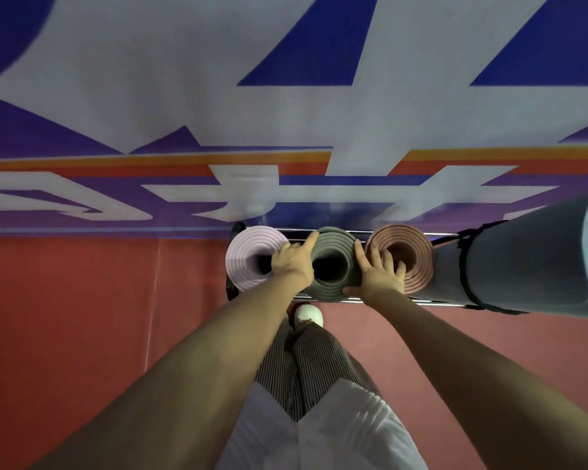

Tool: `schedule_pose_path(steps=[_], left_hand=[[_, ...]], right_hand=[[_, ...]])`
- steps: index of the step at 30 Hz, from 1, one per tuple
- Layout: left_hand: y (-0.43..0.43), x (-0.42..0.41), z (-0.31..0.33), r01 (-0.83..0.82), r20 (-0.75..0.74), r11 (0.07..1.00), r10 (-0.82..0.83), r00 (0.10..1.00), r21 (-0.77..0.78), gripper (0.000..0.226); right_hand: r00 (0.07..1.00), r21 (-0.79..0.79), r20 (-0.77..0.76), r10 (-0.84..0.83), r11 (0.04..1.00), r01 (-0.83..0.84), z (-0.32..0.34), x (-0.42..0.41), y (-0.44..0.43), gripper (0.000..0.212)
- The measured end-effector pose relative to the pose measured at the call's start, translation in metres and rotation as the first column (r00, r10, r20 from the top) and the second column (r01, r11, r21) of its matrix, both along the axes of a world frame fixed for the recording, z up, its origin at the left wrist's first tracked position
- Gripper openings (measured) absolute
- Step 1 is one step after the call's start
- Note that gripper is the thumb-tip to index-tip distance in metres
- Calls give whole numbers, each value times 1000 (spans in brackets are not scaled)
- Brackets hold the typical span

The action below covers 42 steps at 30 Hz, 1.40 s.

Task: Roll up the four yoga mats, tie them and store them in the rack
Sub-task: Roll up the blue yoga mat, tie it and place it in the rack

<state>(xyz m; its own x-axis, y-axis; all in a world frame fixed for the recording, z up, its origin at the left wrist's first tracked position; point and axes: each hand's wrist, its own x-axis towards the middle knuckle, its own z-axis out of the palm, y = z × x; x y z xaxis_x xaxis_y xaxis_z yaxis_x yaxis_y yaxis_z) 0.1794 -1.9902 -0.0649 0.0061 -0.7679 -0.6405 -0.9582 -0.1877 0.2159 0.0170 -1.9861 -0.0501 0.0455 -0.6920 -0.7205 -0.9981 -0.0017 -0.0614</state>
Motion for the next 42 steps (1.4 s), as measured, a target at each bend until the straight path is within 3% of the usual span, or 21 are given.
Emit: schedule_pose_path(steps=[3, 7, 12, 17, 19, 21, 22, 23, 25, 27, 30, 32, 34, 37, 39, 41, 42], left_hand=[[-1, -1, 7, -2, -29, 999, 3, 1000, 43, 84], [-5, -8, 25, 51, -66, 998, -52, 996, -24, 77], [-15, -27, 40, 143, -129, 988, -148, 980, -52, 61], [-19, -65, 39, 231, -88, 965, -243, 966, -128, 52], [-15, -83, 35, 259, -112, 959, -272, 956, -118, 58], [-13, -99, 28, 172, -127, 978, -186, 974, -115, 65], [-15, -106, 25, 105, -124, 988, -119, 985, -113, 67], [-16, -111, 22, 31, -113, 995, -42, 993, -99, 69], [-25, -121, 16, -58, -76, 996, 53, 996, -65, 75], [-34, -126, 18, -33, -12, 998, 33, 999, -47, 70], [-31, -123, 11, -43, 26, 999, 43, 999, -13, 55], [-21, -124, 7, -22, 80, 999, 24, 997, -24, 53], [-16, -129, 9, 48, 113, 998, -43, 993, -46, 52], [-20, -137, 19, 64, 88, 998, -64, 994, 9, 52], [-20, -136, 17, 54, 111, 998, -53, 992, -7, 60], [-21, -135, 14, 32, 139, 999, -35, 990, 30, 70], [-23, -134, 16, 14, 130, 998, -22, 991, 64, 72]], right_hand=[[999, 1, 22, -31, 1000, 31, 3, 3, 0, 93], [979, -36, 115, -168, 984, 173, 16, 2, 3, 79], [841, -188, 216, -496, 824, 534, 29, -15, 9, 44], [496, -70, 263, -827, 497, 865, 22, -41, 27, 57], [254, 50, 320, -913, 284, 958, 9, -45, 27, 70], [6, 162, 335, -942, 64, 985, -5, -48, 19, 85], [-58, 213, 333, -941, 16, 977, -11, -52, 13, 91], [-54, 274, 311, -949, 35, 961, -17, -59, 10, 92], [-51, 395, 317, -947, 83, 915, -19, -69, 5, 74], [-25, 482, 322, -946, 141, 865, -23, -75, 4, 56], [142, 406, 329, -934, 276, 871, -28, -79, 7, 51], [134, 453, 327, -935, 280, 846, -27, -78, 14, 38], [67, 479, 323, -944, 225, 848, -30, -80, 26, 46], [86, 424, 382, -920, 257, 868, -30, -82, 33, 40], [102, 389, 432, -896, 288, 875, -31, -82, 24, 53], [263, 315, 427, -865, 415, 853, -30, -82, 17, 65], [346, 291, 415, -841, 483, 826, -29, -82, 15, 61]])
